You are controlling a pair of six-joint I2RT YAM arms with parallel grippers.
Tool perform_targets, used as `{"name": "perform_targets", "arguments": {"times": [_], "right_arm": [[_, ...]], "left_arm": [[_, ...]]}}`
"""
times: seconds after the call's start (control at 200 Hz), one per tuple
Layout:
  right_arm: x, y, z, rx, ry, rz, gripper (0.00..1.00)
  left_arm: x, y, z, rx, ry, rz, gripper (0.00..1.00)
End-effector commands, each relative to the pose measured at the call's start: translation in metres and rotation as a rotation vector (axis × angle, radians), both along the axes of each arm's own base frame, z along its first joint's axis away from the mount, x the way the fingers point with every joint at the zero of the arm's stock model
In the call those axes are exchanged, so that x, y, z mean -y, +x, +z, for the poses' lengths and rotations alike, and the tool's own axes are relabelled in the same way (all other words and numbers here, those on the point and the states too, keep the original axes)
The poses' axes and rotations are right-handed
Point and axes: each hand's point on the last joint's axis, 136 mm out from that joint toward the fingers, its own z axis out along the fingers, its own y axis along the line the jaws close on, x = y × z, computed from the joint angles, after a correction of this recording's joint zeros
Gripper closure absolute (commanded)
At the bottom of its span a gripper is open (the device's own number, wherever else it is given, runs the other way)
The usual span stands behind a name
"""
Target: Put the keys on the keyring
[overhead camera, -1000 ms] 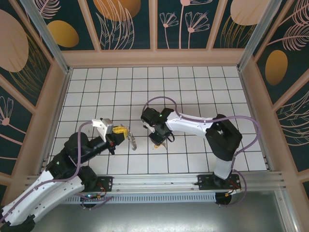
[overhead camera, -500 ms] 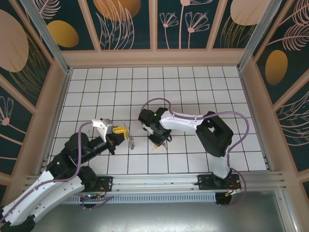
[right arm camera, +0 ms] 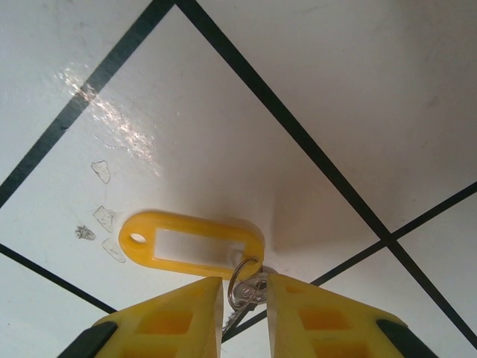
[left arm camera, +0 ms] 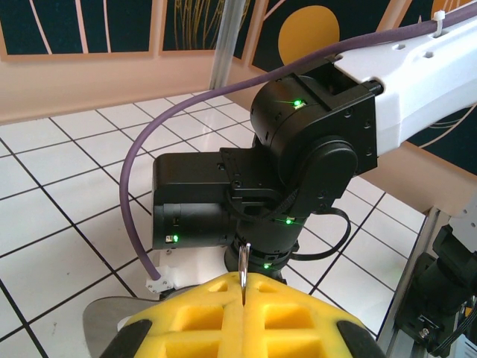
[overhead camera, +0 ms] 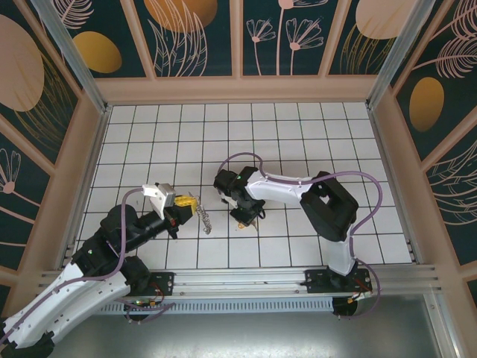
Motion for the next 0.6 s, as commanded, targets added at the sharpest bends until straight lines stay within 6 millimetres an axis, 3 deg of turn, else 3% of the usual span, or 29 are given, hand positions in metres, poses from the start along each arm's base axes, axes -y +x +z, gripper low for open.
{"name": "perform_targets", "arguments": {"times": [0.0, 0.596], "right_arm": [[0.0031, -0.0053, -0.0035, -0.026, -0.032, 0.016, 0.78], [0.0031, -0.0035, -0.0103, -0.026, -0.053, 0.030, 0.80]], "left_arm": [[-0.0006, 0.0017, 0.0045, 0.013, -0.020, 0.010, 1.00], [-0.0024, 0.0010, 0.0073, 0.022, -0.025, 0.015, 1.00]]}}
